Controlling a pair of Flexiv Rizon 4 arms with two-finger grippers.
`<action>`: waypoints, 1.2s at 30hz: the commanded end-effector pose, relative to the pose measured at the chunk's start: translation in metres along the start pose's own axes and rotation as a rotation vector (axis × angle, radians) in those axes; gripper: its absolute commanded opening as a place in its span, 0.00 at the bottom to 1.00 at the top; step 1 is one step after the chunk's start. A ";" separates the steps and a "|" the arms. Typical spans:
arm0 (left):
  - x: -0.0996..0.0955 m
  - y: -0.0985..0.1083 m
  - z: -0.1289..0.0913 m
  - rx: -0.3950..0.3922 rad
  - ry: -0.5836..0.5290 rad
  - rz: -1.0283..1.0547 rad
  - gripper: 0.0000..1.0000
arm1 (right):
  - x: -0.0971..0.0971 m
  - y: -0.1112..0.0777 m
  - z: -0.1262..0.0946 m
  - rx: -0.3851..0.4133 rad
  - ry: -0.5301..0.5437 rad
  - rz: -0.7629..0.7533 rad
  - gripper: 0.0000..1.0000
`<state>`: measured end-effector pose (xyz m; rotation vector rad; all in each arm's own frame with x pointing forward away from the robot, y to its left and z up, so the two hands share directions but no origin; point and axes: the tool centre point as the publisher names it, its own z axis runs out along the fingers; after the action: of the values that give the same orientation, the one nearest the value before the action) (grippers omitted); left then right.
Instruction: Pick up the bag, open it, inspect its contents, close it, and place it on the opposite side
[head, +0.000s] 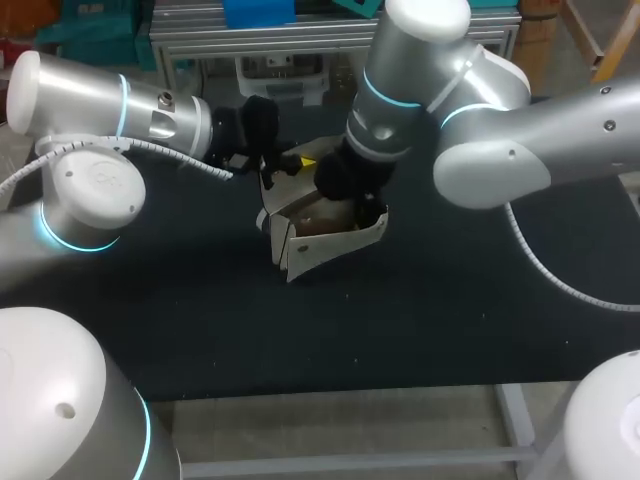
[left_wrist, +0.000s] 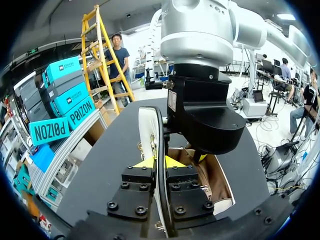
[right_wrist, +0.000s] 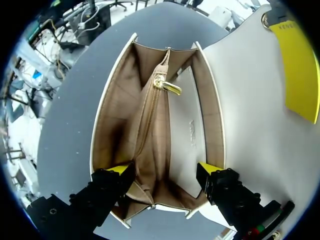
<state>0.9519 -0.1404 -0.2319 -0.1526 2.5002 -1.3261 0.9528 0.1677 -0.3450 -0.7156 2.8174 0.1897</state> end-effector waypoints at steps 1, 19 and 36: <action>0.006 -0.004 -0.001 0.007 0.000 0.005 0.00 | -0.004 -0.002 0.009 0.006 0.015 0.002 1.00; 0.008 -0.007 -0.001 0.011 0.003 0.022 0.00 | -0.008 -0.002 0.003 0.014 -0.016 -0.002 0.98; 0.014 -0.011 0.001 -0.007 0.017 0.050 0.00 | -0.013 0.008 -0.049 0.045 -0.228 0.000 0.00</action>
<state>0.9422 -0.1440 -0.2216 -0.0808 2.5059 -1.3079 0.9575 0.1706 -0.3019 -0.6558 2.6389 0.1901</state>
